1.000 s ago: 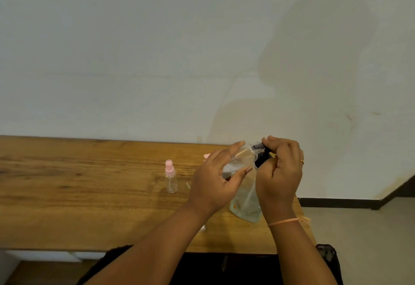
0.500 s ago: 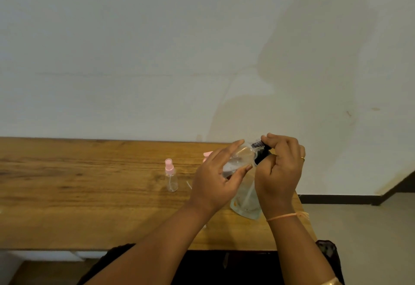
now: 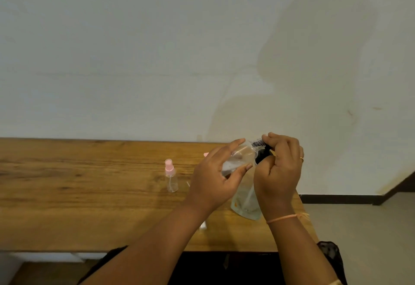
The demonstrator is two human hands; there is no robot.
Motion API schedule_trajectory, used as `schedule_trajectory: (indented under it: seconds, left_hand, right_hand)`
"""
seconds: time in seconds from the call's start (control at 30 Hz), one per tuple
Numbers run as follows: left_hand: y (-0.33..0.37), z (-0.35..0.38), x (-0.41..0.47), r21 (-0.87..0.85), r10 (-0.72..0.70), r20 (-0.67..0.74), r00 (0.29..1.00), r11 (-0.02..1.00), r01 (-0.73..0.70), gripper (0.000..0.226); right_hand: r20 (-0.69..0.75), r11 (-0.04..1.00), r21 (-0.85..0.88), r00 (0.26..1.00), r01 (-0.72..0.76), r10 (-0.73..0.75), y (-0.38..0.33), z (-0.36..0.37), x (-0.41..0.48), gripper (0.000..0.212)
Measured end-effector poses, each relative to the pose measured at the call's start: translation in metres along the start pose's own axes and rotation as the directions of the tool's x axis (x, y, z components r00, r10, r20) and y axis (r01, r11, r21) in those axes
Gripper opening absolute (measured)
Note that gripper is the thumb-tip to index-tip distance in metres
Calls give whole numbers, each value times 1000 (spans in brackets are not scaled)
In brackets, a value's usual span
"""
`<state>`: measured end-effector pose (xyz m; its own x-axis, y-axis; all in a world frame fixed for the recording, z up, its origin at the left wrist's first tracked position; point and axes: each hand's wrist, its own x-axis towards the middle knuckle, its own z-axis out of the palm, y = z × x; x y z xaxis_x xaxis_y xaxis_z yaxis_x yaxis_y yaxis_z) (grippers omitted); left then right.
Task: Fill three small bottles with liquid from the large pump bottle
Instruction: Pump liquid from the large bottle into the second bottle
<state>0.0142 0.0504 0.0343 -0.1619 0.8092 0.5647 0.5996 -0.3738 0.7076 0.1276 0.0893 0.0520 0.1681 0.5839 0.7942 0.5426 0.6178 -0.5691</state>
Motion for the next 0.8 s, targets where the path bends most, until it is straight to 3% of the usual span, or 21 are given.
schedule_trajectory:
  seconds: [0.3, 0.5, 0.8]
  left_hand:
    - [-7, 0, -2, -2, -52, 46, 998, 999, 52, 54]
    - [0, 0, -1, 21, -11, 9, 1000, 1000, 11, 55]
    - [-5, -2, 0, 54, -38, 53, 998, 998, 35, 54]
  right_hand:
    - [12, 995, -13, 995, 99, -98, 12, 3, -2, 37]
    - [-21, 997, 63, 998, 54, -53, 3, 1, 2, 41]
    - [10, 997, 33, 998, 69, -69, 15, 4, -3, 38]
